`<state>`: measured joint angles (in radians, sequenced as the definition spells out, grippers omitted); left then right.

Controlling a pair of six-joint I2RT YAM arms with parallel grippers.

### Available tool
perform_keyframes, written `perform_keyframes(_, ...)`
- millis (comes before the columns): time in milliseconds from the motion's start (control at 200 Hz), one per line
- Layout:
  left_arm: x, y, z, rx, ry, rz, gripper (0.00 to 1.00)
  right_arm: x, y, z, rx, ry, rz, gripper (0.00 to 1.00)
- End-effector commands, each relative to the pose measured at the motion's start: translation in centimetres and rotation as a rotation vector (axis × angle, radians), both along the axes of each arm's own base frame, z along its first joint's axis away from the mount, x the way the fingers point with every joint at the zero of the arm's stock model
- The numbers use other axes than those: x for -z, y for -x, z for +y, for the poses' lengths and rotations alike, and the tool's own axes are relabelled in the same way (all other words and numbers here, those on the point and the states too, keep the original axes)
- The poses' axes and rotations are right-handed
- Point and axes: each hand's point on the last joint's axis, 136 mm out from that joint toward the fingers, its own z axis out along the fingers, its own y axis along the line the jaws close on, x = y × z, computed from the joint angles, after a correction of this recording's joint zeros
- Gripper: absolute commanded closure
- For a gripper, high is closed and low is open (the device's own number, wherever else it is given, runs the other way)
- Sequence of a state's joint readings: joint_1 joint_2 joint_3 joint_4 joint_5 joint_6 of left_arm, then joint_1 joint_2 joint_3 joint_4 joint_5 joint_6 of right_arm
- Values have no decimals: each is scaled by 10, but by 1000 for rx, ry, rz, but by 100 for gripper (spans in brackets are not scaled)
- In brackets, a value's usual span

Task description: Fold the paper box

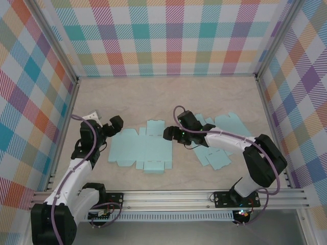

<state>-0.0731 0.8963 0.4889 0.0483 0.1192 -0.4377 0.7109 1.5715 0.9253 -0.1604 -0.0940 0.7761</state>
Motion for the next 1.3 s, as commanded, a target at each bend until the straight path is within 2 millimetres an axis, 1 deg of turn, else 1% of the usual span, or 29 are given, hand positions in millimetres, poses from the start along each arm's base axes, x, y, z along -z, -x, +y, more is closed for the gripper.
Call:
perform_keyframes(0, 7, 6, -25, 101, 33, 81, 0, 9, -17, -4, -110, 65, -33, 22)
perform_keyframes(90, 17, 12, -38, 148, 33, 131, 1, 13, -28, 4, -161, 51, -20, 17)
perform_keyframes(185, 28, 21, -48, 182, 32, 172, 11, 19, -37, 6, -193, 50, -11, 15)
perform_keyframes(310, 44, 33, -53, 195, 34, 219, 23, 24, -45, 8, -226, 27, -12, 14)
perform_keyframes(365, 52, 37, -54, 193, 44, 238, 30, 27, -48, 9, -240, 12, -9, 14)
perform_keyframes(455, 61, 39, -57, 194, 74, 255, 39, 32, -53, 11, -259, -4, -2, 15)
perform_keyframes(525, 67, 38, -61, 198, 93, 264, 44, 34, -53, 17, -289, -28, 2, 16)
perform_keyframes(650, 73, 33, -68, 207, 97, 285, 47, 36, -52, 26, -340, -73, -9, 17)
perform_keyframes(860, 82, 24, -78, 229, 89, 318, 51, 44, -48, 32, -405, -88, -19, 19)
perform_keyframes(1055, 89, 17, -86, 243, 95, 333, 54, 49, -51, 38, -440, -101, -29, 25)
perform_keyframes(1155, 91, 15, -88, 247, 93, 333, 54, 48, -51, 40, -462, -109, -46, 30)
perform_keyframes(1240, 90, 13, -89, 249, 91, 329, 54, 47, -52, 41, -475, -112, -60, 40)
perform_keyframes(1295, 89, 11, -90, 251, 89, 324, 54, 46, -52, 41, -478, -111, -68, 44)
